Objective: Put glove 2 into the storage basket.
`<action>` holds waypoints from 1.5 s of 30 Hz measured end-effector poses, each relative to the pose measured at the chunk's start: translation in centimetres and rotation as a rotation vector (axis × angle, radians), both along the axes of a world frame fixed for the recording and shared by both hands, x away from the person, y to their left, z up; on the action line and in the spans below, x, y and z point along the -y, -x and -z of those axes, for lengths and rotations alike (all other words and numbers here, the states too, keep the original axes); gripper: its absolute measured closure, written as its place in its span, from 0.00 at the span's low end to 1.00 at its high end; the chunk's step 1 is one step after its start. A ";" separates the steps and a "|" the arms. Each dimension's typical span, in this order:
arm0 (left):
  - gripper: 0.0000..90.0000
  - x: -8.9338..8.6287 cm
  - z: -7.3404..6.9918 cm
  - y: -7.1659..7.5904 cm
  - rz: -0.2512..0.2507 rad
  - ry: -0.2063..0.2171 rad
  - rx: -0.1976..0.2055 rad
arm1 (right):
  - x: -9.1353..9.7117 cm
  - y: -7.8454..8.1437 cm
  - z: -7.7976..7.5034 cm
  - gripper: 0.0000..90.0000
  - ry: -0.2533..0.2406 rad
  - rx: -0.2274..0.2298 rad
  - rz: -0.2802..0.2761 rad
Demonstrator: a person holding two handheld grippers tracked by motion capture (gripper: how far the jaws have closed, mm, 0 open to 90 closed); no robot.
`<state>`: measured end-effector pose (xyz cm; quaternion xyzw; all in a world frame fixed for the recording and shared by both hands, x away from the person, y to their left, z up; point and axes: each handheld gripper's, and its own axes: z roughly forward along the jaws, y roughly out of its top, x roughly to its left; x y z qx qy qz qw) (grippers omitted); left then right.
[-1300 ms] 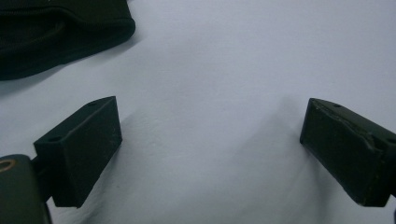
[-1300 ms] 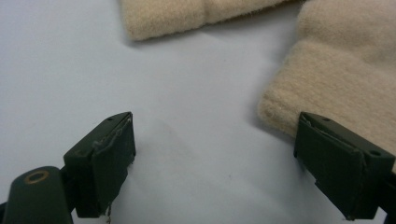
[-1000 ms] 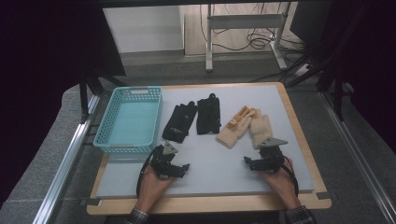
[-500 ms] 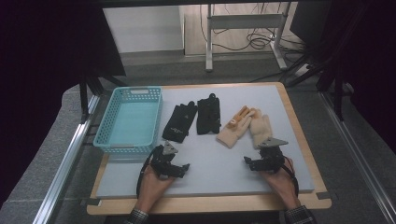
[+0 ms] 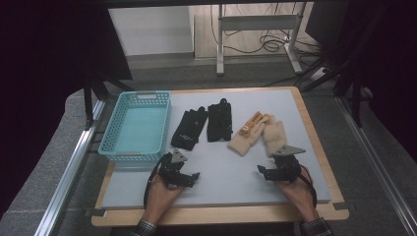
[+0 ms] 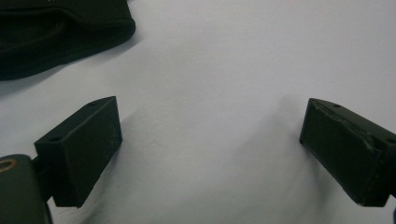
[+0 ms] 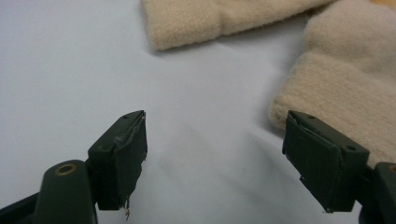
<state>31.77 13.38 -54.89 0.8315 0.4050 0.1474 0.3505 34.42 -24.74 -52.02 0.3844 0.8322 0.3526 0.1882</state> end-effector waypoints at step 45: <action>0.06 -2.7 0.2 1.4 -0.062 0.007 -0.001 | -12.0 -15.5 -2.9 0.41 -0.042 -0.051 -0.100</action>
